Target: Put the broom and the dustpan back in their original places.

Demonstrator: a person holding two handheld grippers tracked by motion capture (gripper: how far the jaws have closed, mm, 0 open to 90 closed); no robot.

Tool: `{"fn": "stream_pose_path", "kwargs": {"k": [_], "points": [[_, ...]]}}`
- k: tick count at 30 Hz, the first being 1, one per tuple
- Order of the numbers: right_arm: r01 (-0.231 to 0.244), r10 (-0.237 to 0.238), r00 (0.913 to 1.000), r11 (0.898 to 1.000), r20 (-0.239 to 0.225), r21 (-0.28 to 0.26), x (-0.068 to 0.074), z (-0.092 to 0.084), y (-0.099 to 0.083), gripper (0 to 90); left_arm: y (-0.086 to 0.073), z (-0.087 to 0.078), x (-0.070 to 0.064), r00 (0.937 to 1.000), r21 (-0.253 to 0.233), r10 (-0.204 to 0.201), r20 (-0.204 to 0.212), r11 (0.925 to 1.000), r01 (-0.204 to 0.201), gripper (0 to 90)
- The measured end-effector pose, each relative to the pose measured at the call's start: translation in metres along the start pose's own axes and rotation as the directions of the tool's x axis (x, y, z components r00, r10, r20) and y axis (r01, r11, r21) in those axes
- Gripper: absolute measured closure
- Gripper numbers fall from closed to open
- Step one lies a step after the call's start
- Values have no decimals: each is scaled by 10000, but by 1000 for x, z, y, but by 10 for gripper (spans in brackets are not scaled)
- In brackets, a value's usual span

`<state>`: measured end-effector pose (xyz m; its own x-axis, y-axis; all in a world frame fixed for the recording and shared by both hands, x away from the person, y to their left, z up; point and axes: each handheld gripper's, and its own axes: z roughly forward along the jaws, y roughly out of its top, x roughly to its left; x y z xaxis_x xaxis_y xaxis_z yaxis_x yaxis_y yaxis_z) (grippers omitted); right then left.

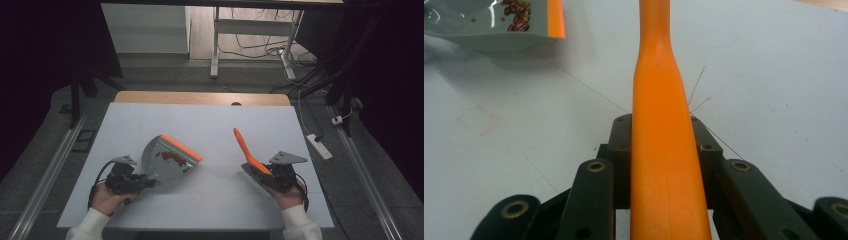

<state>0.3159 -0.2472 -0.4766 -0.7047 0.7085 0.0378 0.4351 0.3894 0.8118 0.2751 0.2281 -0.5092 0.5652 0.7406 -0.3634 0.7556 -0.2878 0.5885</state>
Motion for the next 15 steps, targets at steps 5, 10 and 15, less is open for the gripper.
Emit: {"fn": "stream_pose_path", "kwargs": {"k": [5,10,15], "points": [[63,-62,9998,10000,-188,56,1,1,1,700,-3,-1,-1,9996,-192,-240,-156,9995,237,616],[-112,114,9995,9999,-299,68,1,-1,2,700,-9,-3,-1,9972,-358,-630,-407,9975,616,616],[-307,308,9992,9995,-240,60,-2,-6,0,700,-11,-5,-2,9918,-589,-1024,-769,9934,980,617]]}}
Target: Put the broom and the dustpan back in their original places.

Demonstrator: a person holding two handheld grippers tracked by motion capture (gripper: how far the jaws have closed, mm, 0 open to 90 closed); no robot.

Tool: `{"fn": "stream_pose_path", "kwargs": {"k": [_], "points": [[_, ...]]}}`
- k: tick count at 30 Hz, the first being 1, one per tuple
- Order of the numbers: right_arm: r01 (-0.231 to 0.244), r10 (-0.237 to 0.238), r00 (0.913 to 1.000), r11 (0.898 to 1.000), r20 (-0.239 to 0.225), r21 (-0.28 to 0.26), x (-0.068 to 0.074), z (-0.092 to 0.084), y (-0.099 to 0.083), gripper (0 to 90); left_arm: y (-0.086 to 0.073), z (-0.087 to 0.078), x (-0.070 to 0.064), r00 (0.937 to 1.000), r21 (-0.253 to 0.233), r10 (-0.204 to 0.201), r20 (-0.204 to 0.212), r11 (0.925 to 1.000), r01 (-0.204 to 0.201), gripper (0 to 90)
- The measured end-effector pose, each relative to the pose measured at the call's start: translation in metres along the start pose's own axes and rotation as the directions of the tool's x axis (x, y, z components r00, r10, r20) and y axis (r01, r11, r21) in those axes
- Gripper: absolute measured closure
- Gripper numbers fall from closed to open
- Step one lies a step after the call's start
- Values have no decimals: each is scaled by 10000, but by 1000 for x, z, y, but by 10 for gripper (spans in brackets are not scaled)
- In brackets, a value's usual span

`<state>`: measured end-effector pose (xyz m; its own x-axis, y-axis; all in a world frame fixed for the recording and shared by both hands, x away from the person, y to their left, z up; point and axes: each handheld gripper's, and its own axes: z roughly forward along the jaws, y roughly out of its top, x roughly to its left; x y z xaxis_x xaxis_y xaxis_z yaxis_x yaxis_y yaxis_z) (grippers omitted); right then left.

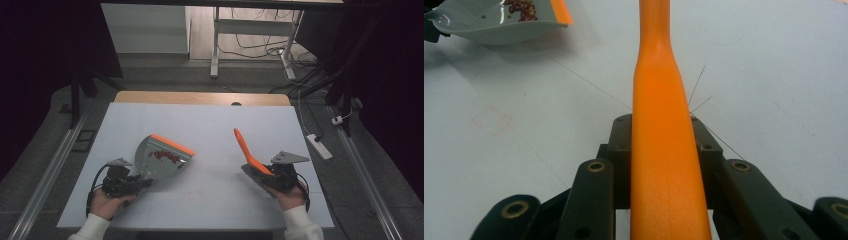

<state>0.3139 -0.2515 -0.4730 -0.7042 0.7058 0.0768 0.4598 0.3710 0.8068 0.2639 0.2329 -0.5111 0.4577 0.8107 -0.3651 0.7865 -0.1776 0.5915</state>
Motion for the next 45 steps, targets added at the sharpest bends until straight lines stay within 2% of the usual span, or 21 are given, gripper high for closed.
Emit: {"fn": "stream_pose_path", "kwargs": {"k": [8,14,21,25,30,34,38,43,45], "points": [[-255,254,9995,9997,187,66,-2,-6,-4,700,-2,2,-4,9969,-183,-474,-630,9988,463,616],[-431,427,9990,9988,155,215,0,-9,-8,700,-4,2,-6,9911,-383,-904,-978,9955,870,617],[-662,660,9978,9971,60,376,5,-8,-10,701,-8,0,-4,9795,-752,-1622,-1197,9852,1540,617],[-796,801,9967,9961,-125,370,8,-9,-13,700,-10,-1,-3,9742,-858,-1800,-1363,9818,1694,617],[-985,992,9950,9939,-119,501,8,-8,-15,700,-10,1,2,9668,-833,-2046,-1531,9775,1937,616],[-1400,1413,9898,9884,-189,584,3,-8,-17,701,-9,3,3,9600,-844,-2221,-1707,9740,2103,617],[-1812,1846,9817,9810,-467,689,-2,-6,-20,701,-9,5,3,9554,-890,-2364,-1769,9706,2236,616],[-1966,2035,9769,9755,-650,990,-6,1,-21,701,-8,7,4,9434,-935,-2681,-1954,9626,2542,616],[-1994,2078,9761,9728,-637,1179,-8,4,-21,700,-9,8,4,9409,-944,-2745,-1986,9609,2604,616]]}}
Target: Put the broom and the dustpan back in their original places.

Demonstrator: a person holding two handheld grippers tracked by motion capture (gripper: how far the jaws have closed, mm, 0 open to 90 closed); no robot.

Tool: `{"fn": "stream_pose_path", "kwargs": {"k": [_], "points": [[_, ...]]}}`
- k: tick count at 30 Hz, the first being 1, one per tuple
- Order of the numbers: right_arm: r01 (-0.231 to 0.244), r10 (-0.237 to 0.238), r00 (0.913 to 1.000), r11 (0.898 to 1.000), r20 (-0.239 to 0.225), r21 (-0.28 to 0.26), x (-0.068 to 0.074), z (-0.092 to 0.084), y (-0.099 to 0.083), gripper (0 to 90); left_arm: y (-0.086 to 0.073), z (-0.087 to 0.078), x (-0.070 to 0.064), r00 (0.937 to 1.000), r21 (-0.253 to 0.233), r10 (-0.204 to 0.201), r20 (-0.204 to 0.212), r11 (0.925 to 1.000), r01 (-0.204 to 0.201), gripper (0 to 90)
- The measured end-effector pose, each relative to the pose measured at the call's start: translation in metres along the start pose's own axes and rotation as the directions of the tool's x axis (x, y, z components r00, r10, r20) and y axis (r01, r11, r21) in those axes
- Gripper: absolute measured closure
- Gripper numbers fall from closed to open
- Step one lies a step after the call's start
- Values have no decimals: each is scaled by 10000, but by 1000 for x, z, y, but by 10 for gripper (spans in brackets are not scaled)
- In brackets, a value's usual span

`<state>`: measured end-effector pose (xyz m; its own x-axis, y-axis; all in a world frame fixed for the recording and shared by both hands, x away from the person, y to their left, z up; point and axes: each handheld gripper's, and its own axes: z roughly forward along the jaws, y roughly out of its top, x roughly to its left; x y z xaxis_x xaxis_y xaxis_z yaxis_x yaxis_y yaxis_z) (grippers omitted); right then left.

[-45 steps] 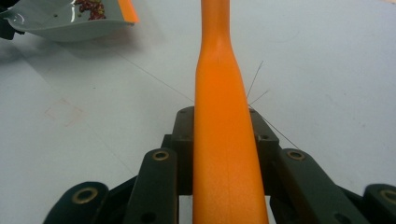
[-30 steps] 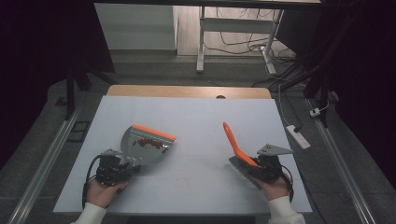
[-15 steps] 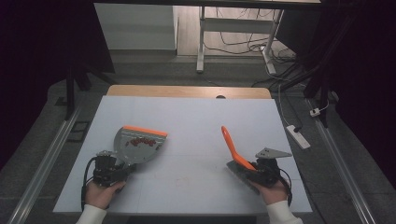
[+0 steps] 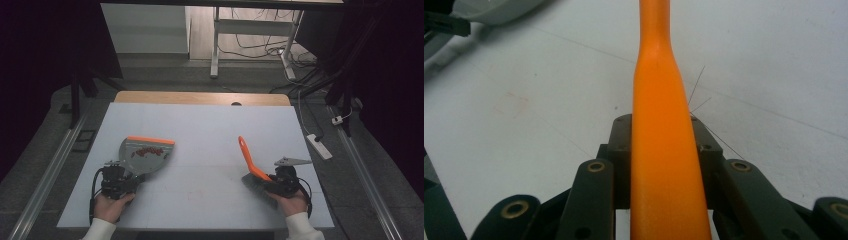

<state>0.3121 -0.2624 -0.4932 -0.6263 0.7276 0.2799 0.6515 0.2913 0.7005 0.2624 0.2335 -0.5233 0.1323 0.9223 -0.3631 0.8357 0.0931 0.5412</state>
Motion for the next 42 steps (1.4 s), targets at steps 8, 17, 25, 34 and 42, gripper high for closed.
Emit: {"fn": "stream_pose_path", "kwargs": {"k": [8,17,25,34,42], "points": [[-290,282,9986,9994,457,168,-12,3,3,694,0,2,0,10000,49,-79,-40,10000,80,616],[-325,270,9937,9983,1083,491,-28,8,9,575,0,5,-1,9999,193,-77,-100,9998,79,615],[-463,321,9873,9950,1557,882,-37,12,11,475,0,7,0,9998,238,-95,-149,9997,99,615],[-352,159,9775,9955,2105,882,-38,10,12,451,0,4,1,9999,195,-149,27,9997,148,599],[279,-327,9793,9993,1996,265,-29,1,13,450,-2,-14,-1,9969,-239,783,-17,9966,-783,340]]}}
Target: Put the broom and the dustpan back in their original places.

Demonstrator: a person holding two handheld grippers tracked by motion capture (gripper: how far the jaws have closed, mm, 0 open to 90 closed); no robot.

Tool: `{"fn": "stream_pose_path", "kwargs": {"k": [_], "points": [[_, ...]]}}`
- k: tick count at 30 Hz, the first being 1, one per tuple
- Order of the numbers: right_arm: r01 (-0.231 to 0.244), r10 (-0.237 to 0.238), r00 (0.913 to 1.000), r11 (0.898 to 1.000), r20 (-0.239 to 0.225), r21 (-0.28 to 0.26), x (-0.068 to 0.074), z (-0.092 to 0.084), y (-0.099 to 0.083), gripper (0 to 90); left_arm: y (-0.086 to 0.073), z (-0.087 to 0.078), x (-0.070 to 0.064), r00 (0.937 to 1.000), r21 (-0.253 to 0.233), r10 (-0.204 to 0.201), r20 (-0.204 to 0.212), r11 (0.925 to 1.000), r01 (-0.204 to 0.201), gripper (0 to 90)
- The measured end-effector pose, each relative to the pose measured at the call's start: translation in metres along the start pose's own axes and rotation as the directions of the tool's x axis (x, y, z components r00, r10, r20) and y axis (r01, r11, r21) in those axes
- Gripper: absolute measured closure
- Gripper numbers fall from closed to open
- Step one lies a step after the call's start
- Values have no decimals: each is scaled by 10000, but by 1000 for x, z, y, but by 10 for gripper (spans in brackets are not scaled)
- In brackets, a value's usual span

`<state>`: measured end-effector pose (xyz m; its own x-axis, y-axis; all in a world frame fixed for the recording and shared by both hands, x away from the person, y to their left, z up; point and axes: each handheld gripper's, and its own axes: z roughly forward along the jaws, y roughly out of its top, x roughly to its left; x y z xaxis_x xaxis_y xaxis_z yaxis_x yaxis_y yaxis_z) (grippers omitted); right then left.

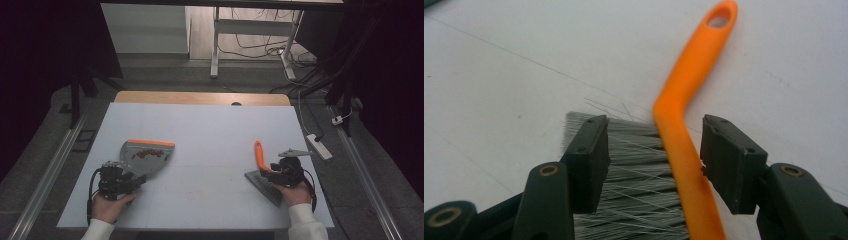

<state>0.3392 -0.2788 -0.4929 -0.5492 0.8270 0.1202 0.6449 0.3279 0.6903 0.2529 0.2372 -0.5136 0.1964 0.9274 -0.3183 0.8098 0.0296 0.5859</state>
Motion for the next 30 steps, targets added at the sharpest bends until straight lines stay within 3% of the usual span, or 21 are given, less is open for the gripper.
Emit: {"fn": "stream_pose_path", "kwargs": {"k": [5,8,12,15,20,23,30], "points": [[458,-470,9980,9985,-415,-306,8,-5,0,452,-1,-11,-3,9974,-252,624,-354,9977,-633,321],[746,-780,9940,9962,-766,-460,13,-6,-1,458,0,-15,-9,9869,-192,1533,-494,9878,-1544,321],[1166,-1229,9842,9916,-1272,-554,21,-6,-2,467,1,-15,-18,9704,-473,2408,165,9697,-2398,332],[1557,-1639,9752,9856,-1487,-653,26,-5,-2,473,2,-10,-20,9564,-478,2735,1023,9617,-2699,336],[1985,-2075,9621,9778,-1768,-672,31,-3,-3,471,3,-3,-22,9323,-385,3170,1740,9482,-3152,340],[2115,-2219,9553,9747,-1955,-725,34,-2,-5,471,4,1,-23,9227,-384,3310,1977,9431,-3302,341],[2299,-2461,9444,9684,-2183,-970,37,-2,-7,470,4,3,-25,9106,-470,3465,2254,9374,-3451,343]]}}
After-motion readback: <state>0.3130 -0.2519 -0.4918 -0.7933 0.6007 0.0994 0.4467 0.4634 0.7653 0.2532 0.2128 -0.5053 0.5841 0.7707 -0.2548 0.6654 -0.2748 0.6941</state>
